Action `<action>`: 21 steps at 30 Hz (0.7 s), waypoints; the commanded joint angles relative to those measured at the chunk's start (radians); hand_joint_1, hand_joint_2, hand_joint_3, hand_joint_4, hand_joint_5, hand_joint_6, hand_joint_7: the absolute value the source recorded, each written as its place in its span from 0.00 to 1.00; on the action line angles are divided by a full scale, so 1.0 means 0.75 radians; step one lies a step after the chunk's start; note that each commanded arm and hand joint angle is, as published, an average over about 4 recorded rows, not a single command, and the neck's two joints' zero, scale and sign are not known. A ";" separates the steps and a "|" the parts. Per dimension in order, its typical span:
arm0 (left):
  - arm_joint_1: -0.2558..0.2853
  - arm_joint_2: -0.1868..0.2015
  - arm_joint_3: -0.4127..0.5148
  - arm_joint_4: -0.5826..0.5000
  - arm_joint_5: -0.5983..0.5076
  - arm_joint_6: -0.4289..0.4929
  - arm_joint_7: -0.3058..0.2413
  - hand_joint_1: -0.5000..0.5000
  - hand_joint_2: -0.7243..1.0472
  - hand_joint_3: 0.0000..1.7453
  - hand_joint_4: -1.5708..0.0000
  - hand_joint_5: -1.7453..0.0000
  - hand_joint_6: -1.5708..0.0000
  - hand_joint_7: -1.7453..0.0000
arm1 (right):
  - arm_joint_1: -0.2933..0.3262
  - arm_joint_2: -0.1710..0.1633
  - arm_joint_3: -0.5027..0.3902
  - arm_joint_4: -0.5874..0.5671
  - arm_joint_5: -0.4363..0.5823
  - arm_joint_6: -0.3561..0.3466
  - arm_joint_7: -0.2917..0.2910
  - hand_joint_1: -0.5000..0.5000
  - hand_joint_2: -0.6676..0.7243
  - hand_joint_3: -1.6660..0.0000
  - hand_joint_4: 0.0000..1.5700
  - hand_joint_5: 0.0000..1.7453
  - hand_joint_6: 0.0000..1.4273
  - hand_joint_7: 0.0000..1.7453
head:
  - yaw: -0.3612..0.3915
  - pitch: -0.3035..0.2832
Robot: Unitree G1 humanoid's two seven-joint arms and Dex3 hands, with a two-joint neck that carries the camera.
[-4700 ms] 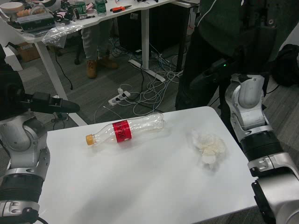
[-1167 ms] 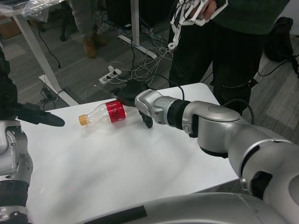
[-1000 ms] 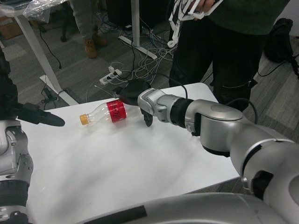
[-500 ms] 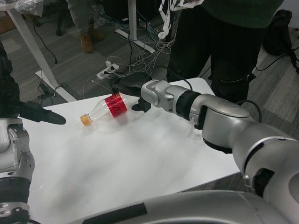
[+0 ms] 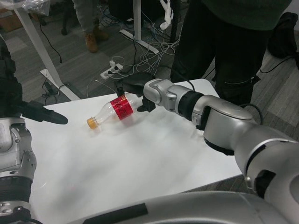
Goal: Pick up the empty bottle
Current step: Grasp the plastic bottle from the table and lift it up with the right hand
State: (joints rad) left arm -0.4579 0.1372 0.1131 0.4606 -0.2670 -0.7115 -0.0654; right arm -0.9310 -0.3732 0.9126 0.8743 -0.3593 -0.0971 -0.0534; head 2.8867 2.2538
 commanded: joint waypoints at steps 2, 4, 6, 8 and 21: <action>-0.005 0.005 0.007 -0.002 -0.007 -0.008 -0.001 0.00 0.03 0.00 1.00 1.00 1.00 1.00 | 0.115 -0.058 -0.266 -0.125 0.031 -0.069 0.026 0.33 0.28 0.05 0.51 0.72 0.82 0.92 | 0.015 0.031; -0.005 0.005 0.009 -0.003 -0.008 -0.010 -0.001 0.00 0.04 0.00 1.00 1.00 1.00 1.00 | 0.190 -0.071 -0.450 -0.199 0.092 -0.132 0.028 0.33 0.31 0.05 0.50 0.75 0.81 0.92 | 0.017 0.054; -0.005 0.005 0.009 -0.003 -0.008 -0.011 -0.001 0.00 0.05 0.00 1.00 1.00 1.00 1.00 | 0.247 -0.073 -0.586 -0.249 0.161 -0.176 0.027 0.33 0.32 0.05 0.49 0.75 0.80 0.92 | 0.018 0.065; -0.005 0.005 0.009 -0.002 -0.008 -0.011 0.000 0.00 0.05 0.00 1.00 1.00 1.00 1.00 | 0.291 -0.073 -0.686 -0.293 0.215 -0.215 0.026 0.33 0.32 0.05 0.49 0.75 0.80 0.92 | 0.013 0.094; -0.021 -0.008 -0.011 0.019 -0.010 -0.011 -0.001 0.00 0.05 0.00 1.00 1.00 1.00 1.00 | 0.432 -0.084 -0.989 -0.478 0.582 -0.336 0.018 0.33 0.32 0.05 0.50 0.78 0.80 0.92 | -0.031 0.357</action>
State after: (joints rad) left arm -0.4665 0.1326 0.1086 0.4641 -0.2699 -0.7141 -0.0655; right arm -0.6256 -0.4276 0.1923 0.5229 0.0546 -0.3273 -0.0294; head 2.8680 2.4998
